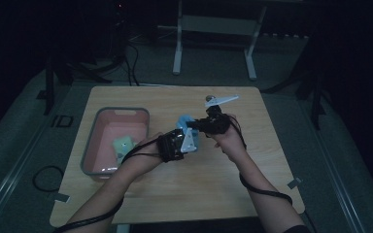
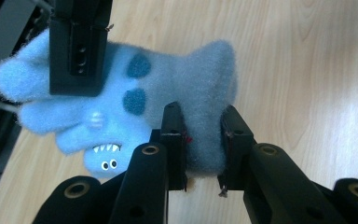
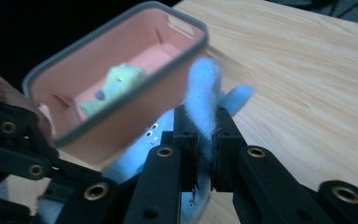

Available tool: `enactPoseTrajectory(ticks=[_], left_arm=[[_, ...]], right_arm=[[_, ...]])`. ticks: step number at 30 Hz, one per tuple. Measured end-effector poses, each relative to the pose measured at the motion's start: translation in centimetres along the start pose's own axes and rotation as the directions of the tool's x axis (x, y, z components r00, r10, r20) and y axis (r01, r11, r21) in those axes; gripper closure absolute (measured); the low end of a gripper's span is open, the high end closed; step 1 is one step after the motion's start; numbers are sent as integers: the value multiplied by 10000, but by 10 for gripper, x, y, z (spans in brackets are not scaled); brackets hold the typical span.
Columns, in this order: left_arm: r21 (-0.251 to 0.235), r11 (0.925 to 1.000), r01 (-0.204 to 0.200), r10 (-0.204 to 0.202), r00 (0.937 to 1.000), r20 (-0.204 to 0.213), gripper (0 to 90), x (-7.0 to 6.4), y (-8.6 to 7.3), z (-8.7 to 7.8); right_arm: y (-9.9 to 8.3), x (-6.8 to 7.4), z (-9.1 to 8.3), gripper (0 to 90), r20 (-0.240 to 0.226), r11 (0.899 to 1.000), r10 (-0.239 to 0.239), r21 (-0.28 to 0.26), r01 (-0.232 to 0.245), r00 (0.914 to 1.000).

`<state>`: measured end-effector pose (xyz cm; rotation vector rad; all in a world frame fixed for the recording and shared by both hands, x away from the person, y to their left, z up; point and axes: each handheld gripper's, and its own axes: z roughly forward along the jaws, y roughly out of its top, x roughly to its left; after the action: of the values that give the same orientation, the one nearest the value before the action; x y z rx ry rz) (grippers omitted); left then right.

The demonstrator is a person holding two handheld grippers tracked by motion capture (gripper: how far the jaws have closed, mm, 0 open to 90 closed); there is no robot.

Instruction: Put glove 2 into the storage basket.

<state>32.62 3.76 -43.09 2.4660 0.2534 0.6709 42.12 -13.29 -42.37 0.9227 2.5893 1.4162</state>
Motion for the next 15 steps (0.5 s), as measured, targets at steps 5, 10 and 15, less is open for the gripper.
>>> enactPoseTrajectory(ticks=[5,10,15], left_arm=[[202,9997,116,-112,9997,-240,762,7,-12,-16],[273,9995,165,-156,9993,-335,762,10,-18,-23],[365,9987,351,-330,9978,-574,762,15,-35,-36]], right_arm=[[13,10,10,835,-270,9999,-90,-102,87,9996],[22,17,20,835,-416,9998,-180,-71,177,9990],[31,25,33,836,-598,9998,-184,-63,181,9980]])
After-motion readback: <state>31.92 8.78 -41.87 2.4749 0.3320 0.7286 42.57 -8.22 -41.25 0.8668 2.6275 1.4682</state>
